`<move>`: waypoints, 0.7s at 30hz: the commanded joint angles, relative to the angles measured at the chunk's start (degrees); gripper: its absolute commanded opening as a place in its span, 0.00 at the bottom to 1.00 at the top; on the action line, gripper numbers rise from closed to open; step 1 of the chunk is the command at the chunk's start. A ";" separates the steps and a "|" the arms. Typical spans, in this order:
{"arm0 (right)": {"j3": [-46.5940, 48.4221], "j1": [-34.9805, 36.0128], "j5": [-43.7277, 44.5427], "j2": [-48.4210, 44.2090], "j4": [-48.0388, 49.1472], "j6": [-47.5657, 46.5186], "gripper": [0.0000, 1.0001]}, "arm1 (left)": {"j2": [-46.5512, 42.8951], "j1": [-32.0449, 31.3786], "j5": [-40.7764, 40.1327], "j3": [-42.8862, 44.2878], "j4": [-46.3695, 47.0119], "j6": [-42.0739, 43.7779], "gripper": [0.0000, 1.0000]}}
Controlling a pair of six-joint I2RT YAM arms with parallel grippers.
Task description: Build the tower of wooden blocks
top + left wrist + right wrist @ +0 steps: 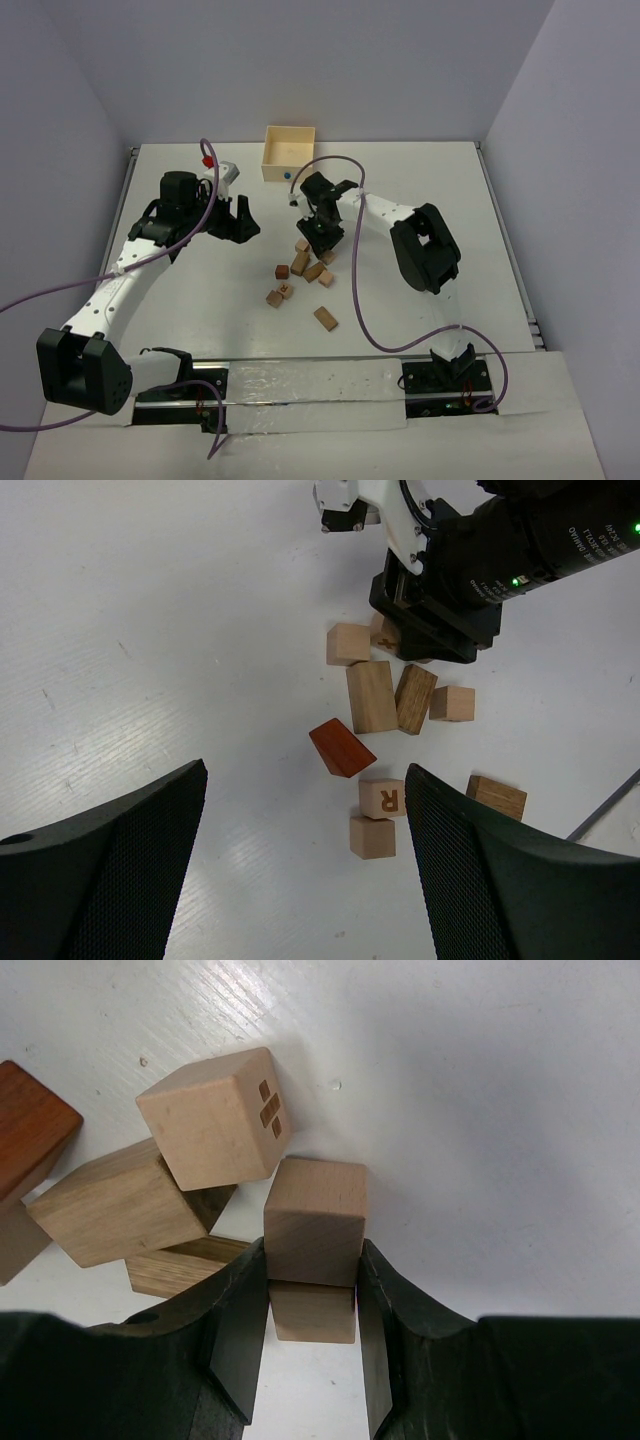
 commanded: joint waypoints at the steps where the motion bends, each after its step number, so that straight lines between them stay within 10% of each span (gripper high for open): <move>1: -0.40 0.40 1.18 -1.70 0.35 6.53 0.00 | 0.06 0.29 -0.05 2.67 0.25 0.13 0.86; 21: -8.25 0.84 18.86 -4.63 2.51 32.25 0.00 | 0.37 0.29 -0.93 2.75 0.00 -0.21 0.86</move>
